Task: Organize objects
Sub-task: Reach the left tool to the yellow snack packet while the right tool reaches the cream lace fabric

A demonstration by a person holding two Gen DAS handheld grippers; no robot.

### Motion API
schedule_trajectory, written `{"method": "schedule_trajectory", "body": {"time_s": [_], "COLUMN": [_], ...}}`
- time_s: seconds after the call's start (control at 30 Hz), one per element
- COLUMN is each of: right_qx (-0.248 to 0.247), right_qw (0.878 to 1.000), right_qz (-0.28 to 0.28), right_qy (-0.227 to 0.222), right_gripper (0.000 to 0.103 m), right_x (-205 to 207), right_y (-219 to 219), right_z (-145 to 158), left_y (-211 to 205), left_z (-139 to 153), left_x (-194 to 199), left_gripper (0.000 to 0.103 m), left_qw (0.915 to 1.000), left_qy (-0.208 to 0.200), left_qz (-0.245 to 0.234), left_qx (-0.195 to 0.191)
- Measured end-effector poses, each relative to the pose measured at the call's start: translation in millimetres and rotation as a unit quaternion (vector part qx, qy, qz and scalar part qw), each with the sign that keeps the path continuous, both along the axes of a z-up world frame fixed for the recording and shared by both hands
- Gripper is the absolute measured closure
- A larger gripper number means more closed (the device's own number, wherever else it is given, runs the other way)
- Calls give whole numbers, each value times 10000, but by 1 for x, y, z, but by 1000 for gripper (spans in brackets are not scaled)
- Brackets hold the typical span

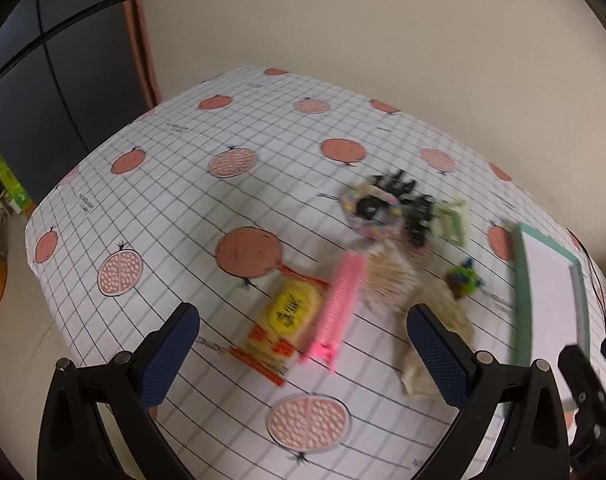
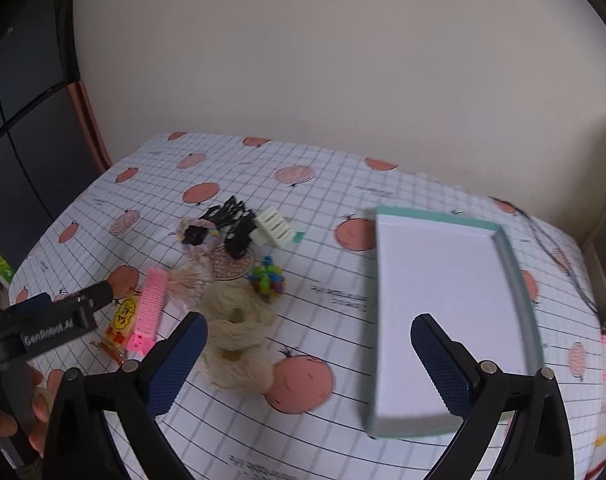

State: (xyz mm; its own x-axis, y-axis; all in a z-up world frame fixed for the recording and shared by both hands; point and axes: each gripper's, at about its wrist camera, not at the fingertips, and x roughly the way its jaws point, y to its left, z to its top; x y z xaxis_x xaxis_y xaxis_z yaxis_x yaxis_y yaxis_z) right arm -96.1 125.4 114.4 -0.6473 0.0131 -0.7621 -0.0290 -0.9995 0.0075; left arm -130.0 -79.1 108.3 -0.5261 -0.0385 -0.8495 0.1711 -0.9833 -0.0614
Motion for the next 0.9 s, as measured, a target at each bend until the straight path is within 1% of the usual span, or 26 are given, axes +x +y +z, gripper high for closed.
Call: {"method": "schedule_trajectory", "body": {"time_s": [0.07,0.2,0.3,0.37,0.43,0.6,0.9], "right_qx": [-12,174,131,105,25,-86,-45], "right_qw": [9999,9990,9984,9982,9978,9958,9927], "right_qz": [65,263,313,344,375,339,419], "right_qy": [-113,-315,-451,-489,-543,-847,-1127], "right_gripper": [0,0,0,0,0,0,0], "right_x": [-10,-28,-39,-44,-48,-53,-56], "right_y": [-7,-22,-30,-34,-37,-41,-52], "right_z": [-8,-25,-35,-41,-49,-74,-100], "left_y": [-9,-23,-32,-32,-31,-27,-28], "left_z": [-5,-17,-28,-34,-43,-65,-82], "left_x": [-9,-23,-33,-36,-39,-40,-39], "left_gripper": [0,0,0,0,0,0,3], "left_qw": [9999,9994,9986,9986,9984,9972,9950], "left_qy": [-80,-218,-354,-381,-454,-693,-909], "left_qz": [121,274,397,357,309,210,190], "left_qx": [24,-32,-26,-25,-111,-187,-374]}}
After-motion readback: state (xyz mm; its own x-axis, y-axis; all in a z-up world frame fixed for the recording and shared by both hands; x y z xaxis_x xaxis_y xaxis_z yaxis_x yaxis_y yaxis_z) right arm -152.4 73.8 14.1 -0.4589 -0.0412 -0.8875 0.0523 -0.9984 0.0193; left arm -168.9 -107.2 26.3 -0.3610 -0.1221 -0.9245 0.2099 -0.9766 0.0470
